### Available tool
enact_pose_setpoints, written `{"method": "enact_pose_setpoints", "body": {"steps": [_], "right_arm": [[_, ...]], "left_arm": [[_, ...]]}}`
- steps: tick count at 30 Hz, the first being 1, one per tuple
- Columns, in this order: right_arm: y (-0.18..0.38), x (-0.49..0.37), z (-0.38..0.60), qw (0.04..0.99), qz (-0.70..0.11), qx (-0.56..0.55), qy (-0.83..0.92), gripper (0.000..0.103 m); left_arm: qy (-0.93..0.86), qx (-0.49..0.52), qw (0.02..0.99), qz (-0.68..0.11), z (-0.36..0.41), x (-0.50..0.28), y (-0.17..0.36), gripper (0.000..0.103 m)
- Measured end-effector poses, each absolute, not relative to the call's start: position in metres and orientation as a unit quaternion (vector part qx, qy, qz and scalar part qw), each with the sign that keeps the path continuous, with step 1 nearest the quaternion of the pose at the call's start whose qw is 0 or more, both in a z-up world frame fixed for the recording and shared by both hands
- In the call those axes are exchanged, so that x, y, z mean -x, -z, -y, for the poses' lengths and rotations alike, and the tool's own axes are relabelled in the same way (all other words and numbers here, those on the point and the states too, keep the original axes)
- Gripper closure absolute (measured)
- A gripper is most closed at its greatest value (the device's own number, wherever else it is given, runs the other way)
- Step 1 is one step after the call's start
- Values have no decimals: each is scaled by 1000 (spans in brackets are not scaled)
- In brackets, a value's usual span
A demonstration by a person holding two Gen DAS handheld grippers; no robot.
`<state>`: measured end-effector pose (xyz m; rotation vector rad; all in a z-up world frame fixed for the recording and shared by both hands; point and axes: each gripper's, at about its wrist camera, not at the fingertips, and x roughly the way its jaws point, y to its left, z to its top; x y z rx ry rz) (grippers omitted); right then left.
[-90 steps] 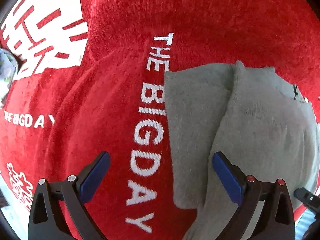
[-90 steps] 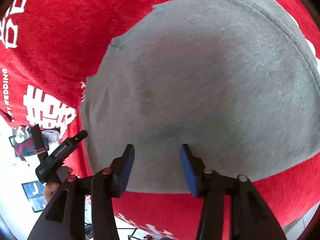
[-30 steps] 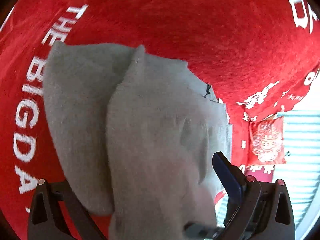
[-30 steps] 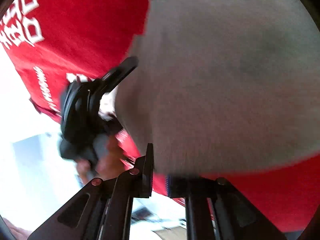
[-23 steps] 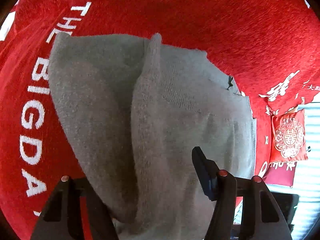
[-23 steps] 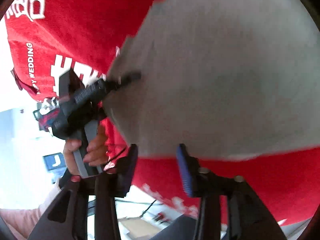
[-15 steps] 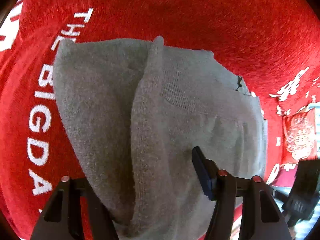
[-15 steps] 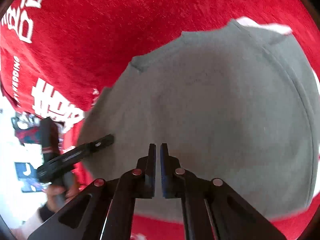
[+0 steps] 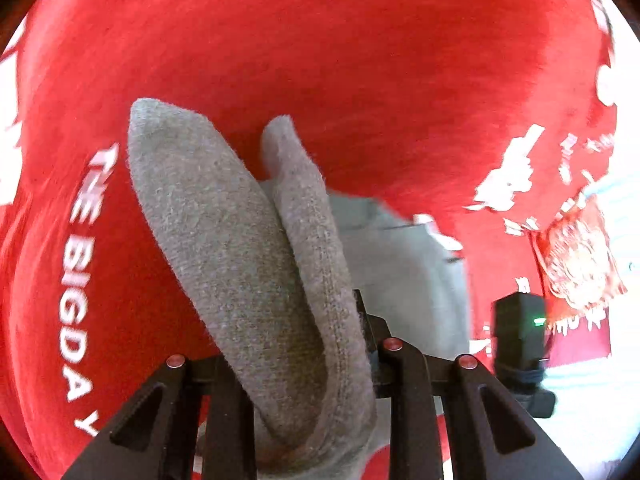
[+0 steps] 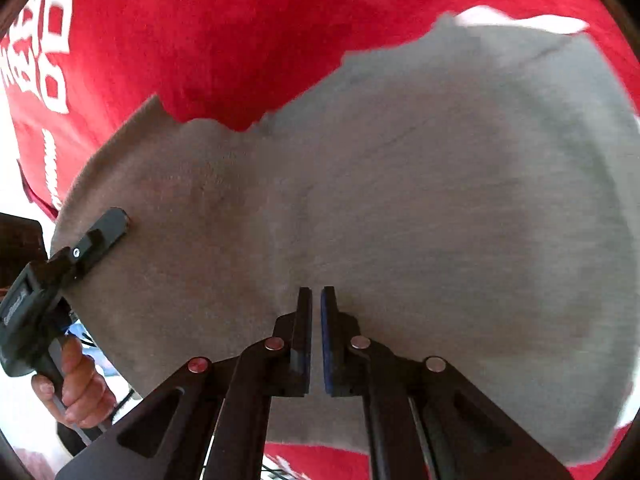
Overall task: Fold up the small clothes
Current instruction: 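Fold the lifted edge over with both tools and open the left tool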
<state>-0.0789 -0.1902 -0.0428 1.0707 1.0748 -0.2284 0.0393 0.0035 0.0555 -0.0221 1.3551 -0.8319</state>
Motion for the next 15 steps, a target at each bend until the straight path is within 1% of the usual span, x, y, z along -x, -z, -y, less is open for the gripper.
{"method": "enact_pose_setpoints", "body": {"steps": [3,6,8,9,12,13,14,15], "right_arm": [[31,105,210,723,-454,-507,119,98],[30,138,234,717,-429,-532,138,98],[37,159,253,704,-422,-550,153,97],[43,167,259,698,-418,-560,155,94],[61,184,269,674,-410,-593,161,94],[64,187,271,671,-404,-602,157,94],[66,189,275,667,-395,-612,153,94],[67,190,275,666,-390,-618,150,94]], "left_arm": [[413,-33,698,-585,48,-16,-77,77],[434,-82,693,-569,100,14,-78,77],[444,-110,683,-570,135,35,-70,77],[450,-123,677,-569,151,47,-62,76],[448,-179,658,-578,194,81,-25,75],[445,-194,654,-580,200,86,-17,70],[442,-205,651,-582,207,92,-8,68],[439,-211,650,-583,206,96,-4,64]]}}
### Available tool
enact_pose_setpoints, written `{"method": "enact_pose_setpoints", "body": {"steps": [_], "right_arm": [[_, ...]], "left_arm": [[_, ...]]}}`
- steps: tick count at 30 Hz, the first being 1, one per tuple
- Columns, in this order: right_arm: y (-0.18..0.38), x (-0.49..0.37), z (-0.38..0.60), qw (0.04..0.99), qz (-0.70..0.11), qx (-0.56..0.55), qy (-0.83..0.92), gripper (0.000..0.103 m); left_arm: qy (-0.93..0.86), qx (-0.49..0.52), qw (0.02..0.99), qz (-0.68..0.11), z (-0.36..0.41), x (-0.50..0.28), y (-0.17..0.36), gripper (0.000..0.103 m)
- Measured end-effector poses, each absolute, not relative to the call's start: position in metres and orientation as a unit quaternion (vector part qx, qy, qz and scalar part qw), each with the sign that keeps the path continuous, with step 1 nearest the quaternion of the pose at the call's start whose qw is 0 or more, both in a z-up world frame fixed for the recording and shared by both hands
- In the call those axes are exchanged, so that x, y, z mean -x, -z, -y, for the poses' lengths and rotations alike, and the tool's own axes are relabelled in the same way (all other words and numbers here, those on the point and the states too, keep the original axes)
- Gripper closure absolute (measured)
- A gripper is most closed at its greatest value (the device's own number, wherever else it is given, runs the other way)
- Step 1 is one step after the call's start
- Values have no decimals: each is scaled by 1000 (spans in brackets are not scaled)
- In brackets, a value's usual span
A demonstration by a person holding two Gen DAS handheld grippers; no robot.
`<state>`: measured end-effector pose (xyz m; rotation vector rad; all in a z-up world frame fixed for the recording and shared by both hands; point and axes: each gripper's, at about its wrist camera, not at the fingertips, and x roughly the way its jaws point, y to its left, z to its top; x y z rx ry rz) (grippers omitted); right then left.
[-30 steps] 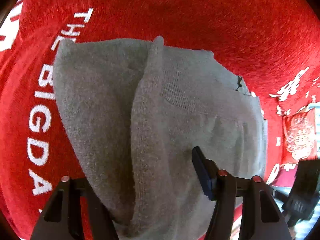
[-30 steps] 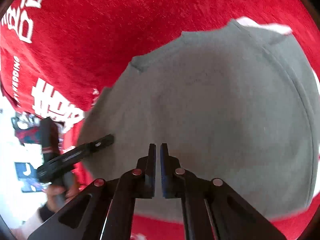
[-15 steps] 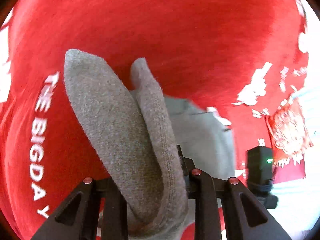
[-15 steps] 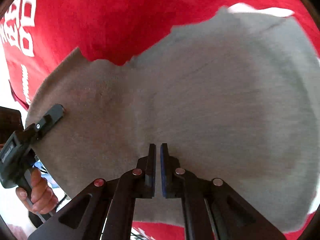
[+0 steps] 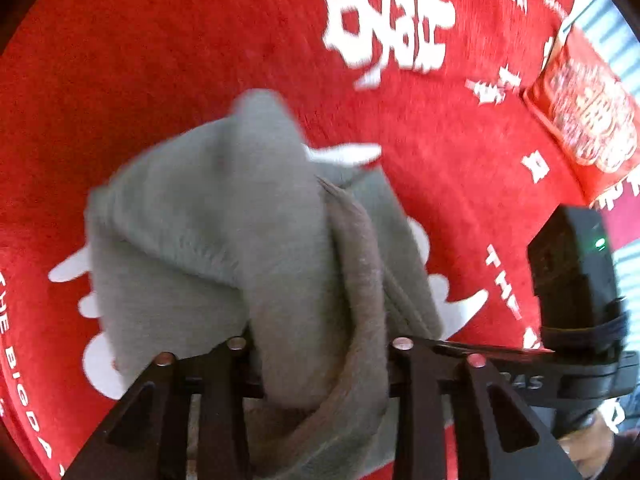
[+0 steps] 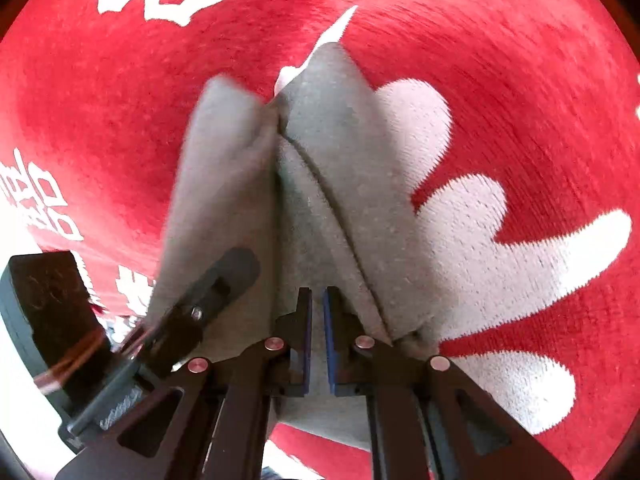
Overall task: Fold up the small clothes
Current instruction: 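Fold the lifted edge over with both tools and open the left tool, then press the folded bundle down with the right tool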
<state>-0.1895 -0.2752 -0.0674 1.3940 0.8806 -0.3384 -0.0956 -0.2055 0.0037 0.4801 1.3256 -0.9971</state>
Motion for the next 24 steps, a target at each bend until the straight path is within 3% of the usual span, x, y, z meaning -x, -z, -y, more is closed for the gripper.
{"method": "enact_pose_setpoints", "body": {"steps": [2,4,6,8,10,13,20,24], "right_arm": [[70,190,277,664,-382,-626,146,94],[72,192,282,659,-375,-635,145,94],[68,201,292,654,-362,-648,145,94],[66,208,297,650,-338,-666,143,82],[66,214,303,641,-303,-692,135,55],[67,227,310,627,-255,-726,118,39],[62,228,319,619,-269,-731,99,33],[54,209,322,626,-305,-711,102,27]], "left_arm": [[443,-208,653,-579,209,100,-3,50],[449,-199,658,-572,205,102,-12,29],[452,-204,666,-557,202,105,-20,21],[454,-207,670,-550,197,105,-27,21],[449,-201,681,-543,186,99,-41,21],[445,-169,693,-542,164,84,-61,21],[373,-130,740,-545,100,35,-83,21],[315,-168,748,-559,80,17,-56,21]]}}
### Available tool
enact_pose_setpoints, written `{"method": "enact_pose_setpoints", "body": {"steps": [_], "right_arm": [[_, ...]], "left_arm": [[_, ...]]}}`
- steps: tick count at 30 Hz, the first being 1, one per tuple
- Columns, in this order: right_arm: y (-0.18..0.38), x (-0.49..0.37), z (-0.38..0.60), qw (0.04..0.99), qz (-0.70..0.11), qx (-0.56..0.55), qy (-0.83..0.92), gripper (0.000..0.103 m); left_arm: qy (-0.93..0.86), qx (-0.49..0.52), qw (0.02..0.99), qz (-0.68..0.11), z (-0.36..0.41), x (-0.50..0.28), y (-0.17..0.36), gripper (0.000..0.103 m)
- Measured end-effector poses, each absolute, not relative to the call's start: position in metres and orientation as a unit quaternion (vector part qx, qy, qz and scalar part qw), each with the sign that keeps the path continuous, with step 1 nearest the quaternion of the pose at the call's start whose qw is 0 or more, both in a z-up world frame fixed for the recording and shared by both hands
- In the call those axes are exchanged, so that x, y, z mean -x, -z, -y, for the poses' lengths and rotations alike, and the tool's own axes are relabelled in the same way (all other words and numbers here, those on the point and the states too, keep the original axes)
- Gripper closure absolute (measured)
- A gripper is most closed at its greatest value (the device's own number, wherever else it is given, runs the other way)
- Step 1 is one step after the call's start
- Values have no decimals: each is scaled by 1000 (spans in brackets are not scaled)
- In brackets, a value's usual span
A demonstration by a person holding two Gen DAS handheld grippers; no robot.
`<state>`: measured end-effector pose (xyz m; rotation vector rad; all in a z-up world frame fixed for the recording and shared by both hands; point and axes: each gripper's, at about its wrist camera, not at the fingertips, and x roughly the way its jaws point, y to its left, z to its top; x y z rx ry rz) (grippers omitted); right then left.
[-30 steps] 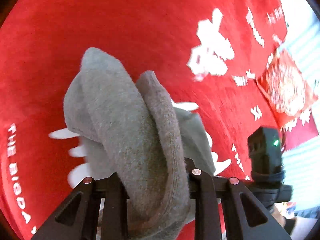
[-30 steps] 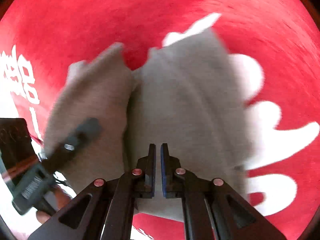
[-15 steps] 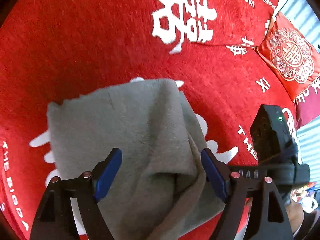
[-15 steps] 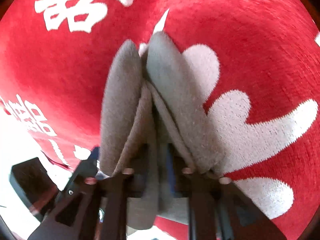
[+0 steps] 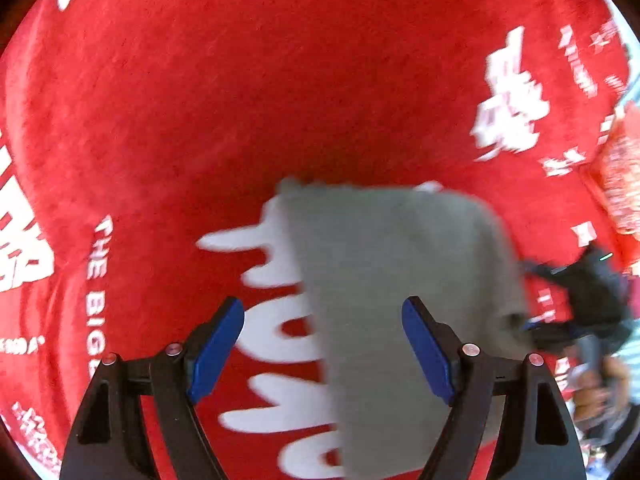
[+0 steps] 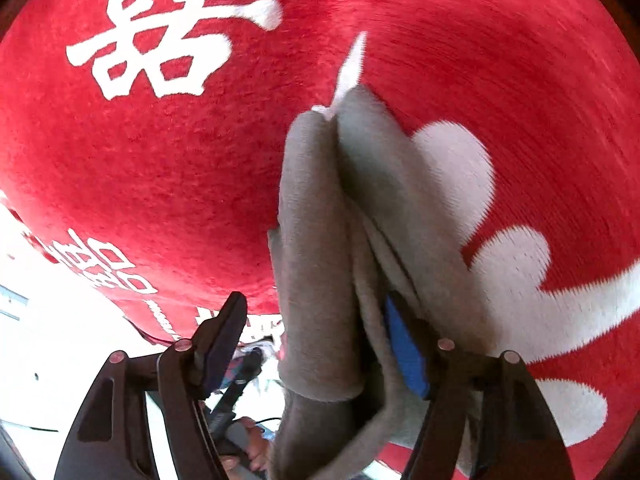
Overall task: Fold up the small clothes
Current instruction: 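Press the folded bundle down with the right tool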
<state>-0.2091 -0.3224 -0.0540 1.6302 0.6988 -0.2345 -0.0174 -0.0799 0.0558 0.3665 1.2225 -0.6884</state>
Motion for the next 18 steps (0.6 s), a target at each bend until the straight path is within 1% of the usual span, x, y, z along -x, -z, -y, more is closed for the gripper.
{"method": "enact_pose_setpoints", "body": {"steps": [5,6,7,8,9,11,13,16,18], "right_arm": [[49,189,325,631,-393,-660,109,27],[47,183,324,634,-408,-647,115,29],[43,178,322,640,-425,-628,123,52],[38,170,319,652,-451,-593,139,72],[33,161,314,662,-481,-554,152,89],[14,148,303,694,-502,-490,159,89],[-14,145,296,736,-483,-452,143,89],[-26,155,298,746,-468,-452,143,89],[-14,165,304,731,-477,-460,163,89]], "left_arm": [[289,-195,731,-586,68,23,-11,21],[287,-193,730,-589,66,26,-6,21],[287,-182,734,-588,62,28,-4,21],[286,-176,737,-587,61,30,-4,21],[284,-172,739,-586,61,31,-4,21],[282,-165,738,-590,58,30,-4,21],[280,-163,735,-595,57,29,-6,21],[287,-165,738,-588,61,27,-14,21],[295,-170,739,-581,64,28,-17,21]]}}
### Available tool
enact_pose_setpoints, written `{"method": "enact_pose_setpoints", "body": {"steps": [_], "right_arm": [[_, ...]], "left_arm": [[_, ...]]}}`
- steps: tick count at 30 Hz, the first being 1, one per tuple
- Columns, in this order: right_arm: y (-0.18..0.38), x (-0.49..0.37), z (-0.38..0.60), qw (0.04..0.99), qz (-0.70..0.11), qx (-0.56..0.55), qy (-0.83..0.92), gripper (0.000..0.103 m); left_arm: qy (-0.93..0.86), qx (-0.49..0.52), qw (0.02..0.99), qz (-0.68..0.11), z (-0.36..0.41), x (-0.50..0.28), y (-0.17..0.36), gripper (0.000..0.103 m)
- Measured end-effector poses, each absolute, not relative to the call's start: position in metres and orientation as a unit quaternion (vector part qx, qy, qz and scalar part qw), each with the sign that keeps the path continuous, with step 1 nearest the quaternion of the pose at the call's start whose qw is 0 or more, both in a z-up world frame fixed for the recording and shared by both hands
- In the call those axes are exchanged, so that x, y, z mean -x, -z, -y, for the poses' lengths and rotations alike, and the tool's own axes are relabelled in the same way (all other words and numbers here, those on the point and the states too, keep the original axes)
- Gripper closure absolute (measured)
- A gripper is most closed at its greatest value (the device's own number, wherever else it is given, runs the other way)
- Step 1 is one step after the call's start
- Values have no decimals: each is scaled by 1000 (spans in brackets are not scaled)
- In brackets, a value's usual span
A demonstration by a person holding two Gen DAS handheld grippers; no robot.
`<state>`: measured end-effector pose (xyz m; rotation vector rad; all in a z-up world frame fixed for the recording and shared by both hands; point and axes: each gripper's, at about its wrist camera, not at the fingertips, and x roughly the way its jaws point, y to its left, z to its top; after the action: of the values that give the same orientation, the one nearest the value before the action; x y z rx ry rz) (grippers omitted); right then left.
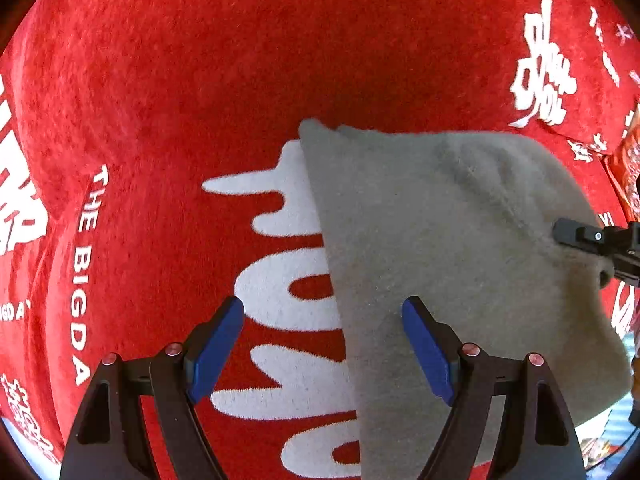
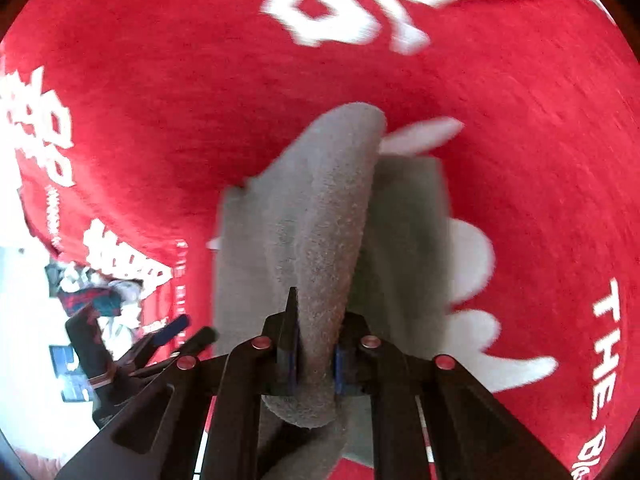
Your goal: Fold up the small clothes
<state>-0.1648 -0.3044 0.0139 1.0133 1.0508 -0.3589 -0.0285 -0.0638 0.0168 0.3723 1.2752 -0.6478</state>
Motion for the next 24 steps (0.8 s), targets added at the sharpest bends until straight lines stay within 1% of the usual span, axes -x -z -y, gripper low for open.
{"method": "enact_pose_setpoints", "body": {"steps": [2,3,4,5,6,9,13,18,20,21,22,24], "right_arm": [[11,178,313,713,-495,-464,177,89],[22,181,316,703,-501,-470,181,85],[28,185,319,695,-500,-482,186,78],[29,191,322,691,-488,-498,192,75],[25,195,323,688,-479,-506,201,69],[8,203,318,690,-490,-476,237,57],[-27,220,303,718,-478,-453,225,57],[-57,215,267,746,-482,-414,202,58],[-63,213,251,755,-482,-405,186,72],[-63,209,240,758,-484,-400,176,83],[-61,206,233,759,-491,-392,169,85],[-51,208,220,755,-517,-363,174,85]], "left_arm": [[299,-183,733,-583,68,33,-12,21],[302,-188,726,-588,71,36,-6,21],[304,-187,725,-589,72,37,-4,20],[305,-185,725,-588,72,39,-1,19],[303,-187,726,-588,72,40,0,12],[298,-186,728,-589,68,39,-3,11],[294,-190,723,-596,59,33,-8,11],[312,-192,710,-602,58,44,-14,11],[318,-206,702,-603,60,55,-9,11],[319,-217,698,-604,61,63,-4,11],[319,-223,696,-603,60,68,0,11],[319,-232,688,-609,57,76,8,11]]}}
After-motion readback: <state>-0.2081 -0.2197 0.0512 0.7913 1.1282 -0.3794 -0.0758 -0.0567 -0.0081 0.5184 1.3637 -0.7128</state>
